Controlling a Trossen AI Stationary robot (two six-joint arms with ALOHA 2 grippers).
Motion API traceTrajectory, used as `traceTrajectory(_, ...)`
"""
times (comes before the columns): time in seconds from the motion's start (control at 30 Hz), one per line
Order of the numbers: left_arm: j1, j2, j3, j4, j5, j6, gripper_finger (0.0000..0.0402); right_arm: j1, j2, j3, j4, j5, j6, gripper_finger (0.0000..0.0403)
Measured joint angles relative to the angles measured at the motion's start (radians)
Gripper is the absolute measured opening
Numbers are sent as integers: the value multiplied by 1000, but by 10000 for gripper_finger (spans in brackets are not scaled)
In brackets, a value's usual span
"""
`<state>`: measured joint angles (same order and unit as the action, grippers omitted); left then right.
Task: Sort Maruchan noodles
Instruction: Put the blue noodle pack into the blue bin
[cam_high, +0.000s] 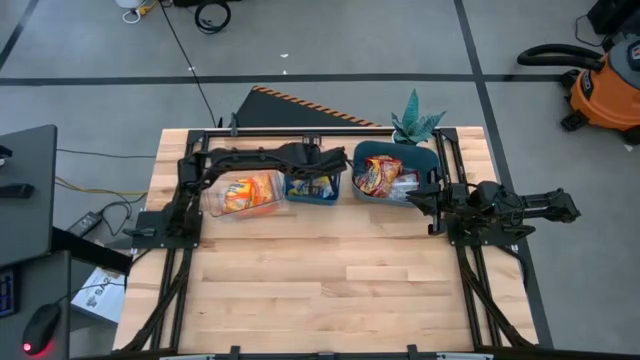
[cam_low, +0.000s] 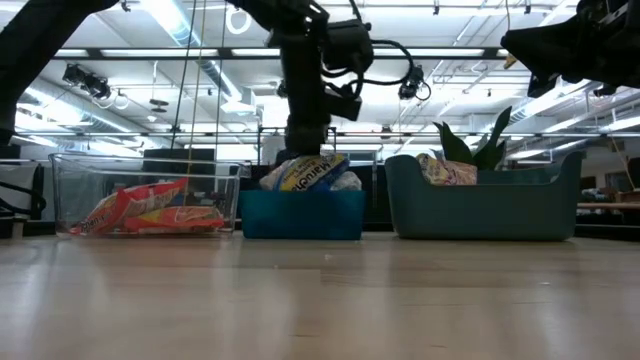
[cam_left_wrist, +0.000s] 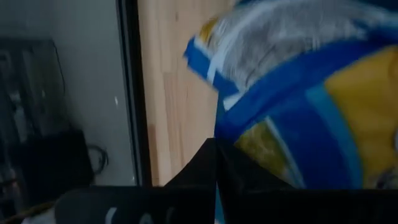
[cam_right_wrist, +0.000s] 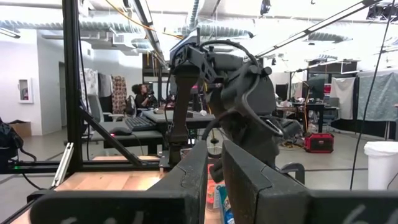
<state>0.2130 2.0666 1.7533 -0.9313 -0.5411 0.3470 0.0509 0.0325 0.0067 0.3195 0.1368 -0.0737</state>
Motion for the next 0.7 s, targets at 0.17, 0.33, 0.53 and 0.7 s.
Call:
traceTrajectory(0.17,10,0,-60,139,18,31,9,0,0,0,0,0,0,55)
traceTrajectory(0.33,27,0,-99,177,42,-20,22,0,0,0,0,0,0,55)
traceTrajectory(0.53,9,-6,-94,237,56,-27,52,0,0,0,0,0,0,55)
traceTrajectory(0.7,-4,-7,-74,269,203,-63,86,0,0,0,0,0,0,55)
